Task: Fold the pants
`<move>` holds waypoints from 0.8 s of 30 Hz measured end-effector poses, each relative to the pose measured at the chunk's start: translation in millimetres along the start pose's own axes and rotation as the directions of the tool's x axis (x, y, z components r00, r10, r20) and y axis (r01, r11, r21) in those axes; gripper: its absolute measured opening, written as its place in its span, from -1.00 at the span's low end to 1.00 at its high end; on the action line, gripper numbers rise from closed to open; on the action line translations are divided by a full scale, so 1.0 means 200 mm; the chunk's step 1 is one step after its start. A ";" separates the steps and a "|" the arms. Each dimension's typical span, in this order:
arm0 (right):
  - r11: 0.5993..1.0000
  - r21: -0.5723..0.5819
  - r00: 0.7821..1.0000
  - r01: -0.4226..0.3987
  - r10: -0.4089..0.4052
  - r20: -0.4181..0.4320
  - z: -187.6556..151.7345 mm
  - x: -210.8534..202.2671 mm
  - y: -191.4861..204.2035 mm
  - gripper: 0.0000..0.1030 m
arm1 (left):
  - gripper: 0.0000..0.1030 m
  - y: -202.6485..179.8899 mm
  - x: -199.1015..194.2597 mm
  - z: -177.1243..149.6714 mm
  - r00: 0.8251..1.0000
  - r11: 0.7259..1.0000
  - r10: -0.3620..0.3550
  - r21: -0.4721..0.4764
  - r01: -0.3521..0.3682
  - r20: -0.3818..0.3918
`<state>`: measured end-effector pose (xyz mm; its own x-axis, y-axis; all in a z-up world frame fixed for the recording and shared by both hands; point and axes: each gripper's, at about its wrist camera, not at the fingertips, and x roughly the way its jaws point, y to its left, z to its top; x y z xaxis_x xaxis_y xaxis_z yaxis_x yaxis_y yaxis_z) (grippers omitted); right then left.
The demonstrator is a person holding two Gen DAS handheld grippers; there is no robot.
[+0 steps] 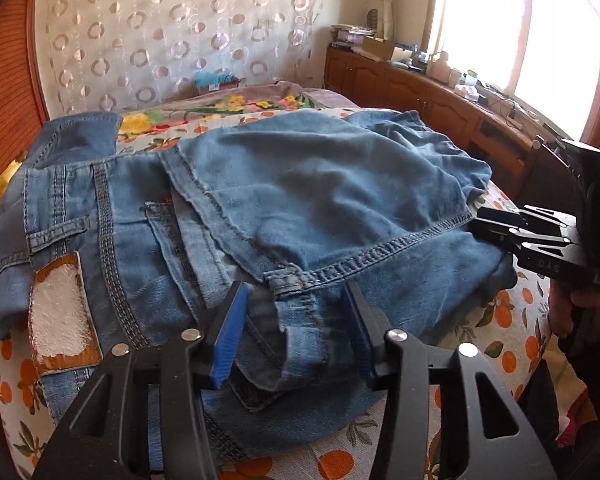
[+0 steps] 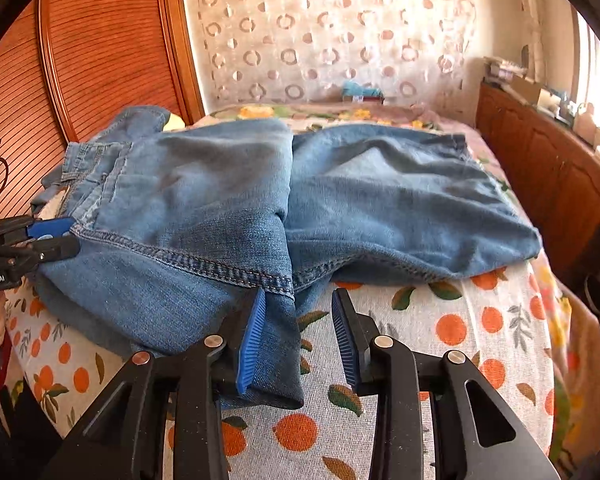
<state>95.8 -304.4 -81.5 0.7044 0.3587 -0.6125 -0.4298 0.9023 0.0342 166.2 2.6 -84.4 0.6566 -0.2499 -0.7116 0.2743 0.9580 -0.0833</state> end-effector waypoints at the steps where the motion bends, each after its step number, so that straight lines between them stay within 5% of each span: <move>1: 1.000 0.000 1.000 0.005 -0.005 0.006 -0.01 -0.01 0.00 -0.30 | -0.23 -0.01 0.00 0.00 1.000 1.000 -0.011 0.006 0.011 0.005; 9: 0.999 0.047 1.000 -0.018 0.018 0.008 -0.08 -0.04 -0.08 -0.30 | -0.26 0.02 0.06 0.02 0.998 0.997 -0.051 -0.053 0.049 -0.043; 11: 0.998 0.053 1.000 -0.018 0.018 0.011 -0.07 -0.04 -0.09 -0.30 | -0.54 0.01 0.02 0.02 0.999 0.998 -0.043 -0.041 0.042 -0.013; 19: 0.994 0.106 0.999 0.003 -0.007 0.036 -0.07 -0.06 -0.16 -0.27 | -0.60 0.04 -0.41 0.00 0.974 0.996 -0.025 -0.073 0.042 0.224; 24: 0.988 0.155 1.000 -0.011 0.008 0.022 -0.07 -0.05 -0.23 -0.27 | -0.58 0.14 -0.49 -0.08 0.987 0.997 0.020 -0.071 -0.009 0.160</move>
<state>100.9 -352.2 -87.6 0.7129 0.3712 -0.5949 -0.3453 0.9242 0.1629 98.1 55.5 -26.7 0.7662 -0.2497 -0.5921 0.2179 0.9678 -0.1261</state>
